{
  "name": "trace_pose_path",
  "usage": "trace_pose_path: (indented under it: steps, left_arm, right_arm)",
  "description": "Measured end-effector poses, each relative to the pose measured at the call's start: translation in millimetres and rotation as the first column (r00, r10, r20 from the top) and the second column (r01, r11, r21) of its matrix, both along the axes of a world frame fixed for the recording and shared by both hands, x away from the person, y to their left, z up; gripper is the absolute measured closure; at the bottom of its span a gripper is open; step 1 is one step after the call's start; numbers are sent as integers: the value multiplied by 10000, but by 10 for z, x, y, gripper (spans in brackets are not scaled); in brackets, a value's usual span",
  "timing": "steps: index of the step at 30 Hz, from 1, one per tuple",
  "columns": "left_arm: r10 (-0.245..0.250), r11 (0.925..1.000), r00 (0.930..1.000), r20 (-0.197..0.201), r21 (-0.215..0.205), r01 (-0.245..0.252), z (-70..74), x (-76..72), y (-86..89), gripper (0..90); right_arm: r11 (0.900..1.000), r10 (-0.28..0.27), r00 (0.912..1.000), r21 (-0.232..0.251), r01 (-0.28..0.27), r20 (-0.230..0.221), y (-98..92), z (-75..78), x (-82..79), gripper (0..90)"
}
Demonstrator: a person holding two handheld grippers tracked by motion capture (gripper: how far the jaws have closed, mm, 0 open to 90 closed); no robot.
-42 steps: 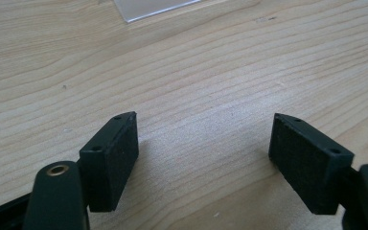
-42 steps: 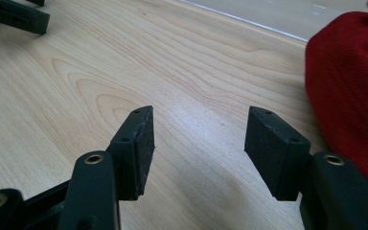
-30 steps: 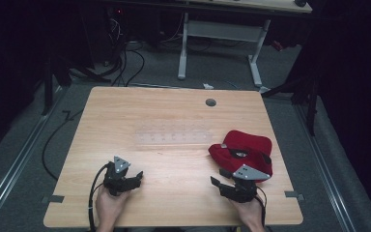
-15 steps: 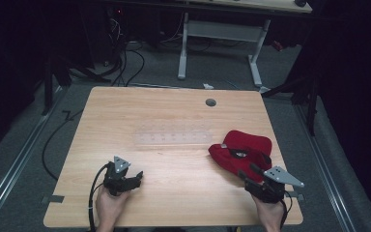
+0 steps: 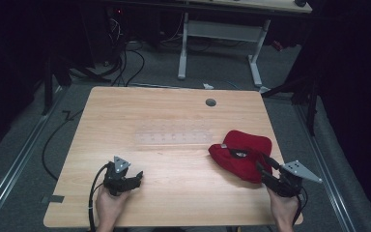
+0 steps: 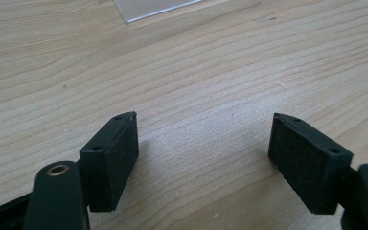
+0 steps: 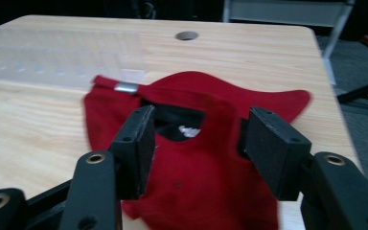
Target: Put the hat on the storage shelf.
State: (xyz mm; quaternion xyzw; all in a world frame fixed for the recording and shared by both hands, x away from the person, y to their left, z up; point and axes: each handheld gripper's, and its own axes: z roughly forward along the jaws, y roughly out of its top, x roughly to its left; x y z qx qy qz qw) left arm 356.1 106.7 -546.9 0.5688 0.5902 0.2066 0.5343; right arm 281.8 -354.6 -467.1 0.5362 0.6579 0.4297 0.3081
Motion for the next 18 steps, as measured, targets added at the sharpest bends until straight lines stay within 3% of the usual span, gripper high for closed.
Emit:
trace_pose_path:
  steps: [5,18]
  left_arm:
    - [5,10000,10000,2,-6,-5,0,0,-1,260]
    - [3,10000,10000,1,2,-3,0,0,0,260]
  right_arm:
    - [9988,-486,9988,63,486,-48,-120,5,72,404]
    - [9944,-873,9895,493,935,-1154,-223,-184,374,321]
